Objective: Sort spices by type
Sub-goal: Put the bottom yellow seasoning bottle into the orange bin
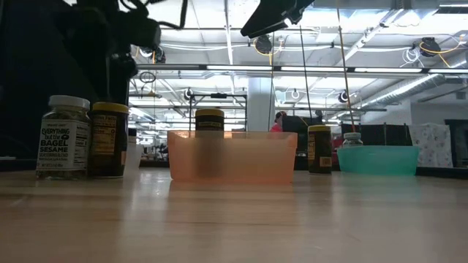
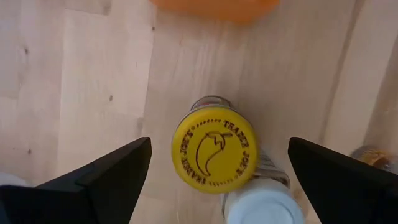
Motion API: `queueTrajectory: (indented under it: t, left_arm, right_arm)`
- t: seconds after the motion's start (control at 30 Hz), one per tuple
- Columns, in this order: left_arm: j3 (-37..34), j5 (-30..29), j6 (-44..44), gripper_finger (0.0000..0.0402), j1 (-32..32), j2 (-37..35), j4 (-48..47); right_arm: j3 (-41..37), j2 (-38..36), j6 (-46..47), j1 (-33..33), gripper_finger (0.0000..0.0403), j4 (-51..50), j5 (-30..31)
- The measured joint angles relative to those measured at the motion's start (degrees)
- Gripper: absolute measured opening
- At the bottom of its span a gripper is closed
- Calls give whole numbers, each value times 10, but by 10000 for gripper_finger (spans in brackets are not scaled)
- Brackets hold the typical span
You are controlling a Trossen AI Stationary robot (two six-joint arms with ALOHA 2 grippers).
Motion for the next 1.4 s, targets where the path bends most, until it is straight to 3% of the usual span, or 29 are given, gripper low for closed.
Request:
queueTrajectory:
  t: [0.43,0.77,1.4]
  left_arm:
    - [0,-6,0,380,0,30,0]
    - [0,-14,-10,312,0,30,0]
    - [0,-15,-11,236,-1,29,1]
  right_arm:
    - [0,0,0,0,265,-9,0]
    - [0,0,2,0,265,-9,0]
    - [0,0,2,0,265,-9,0]
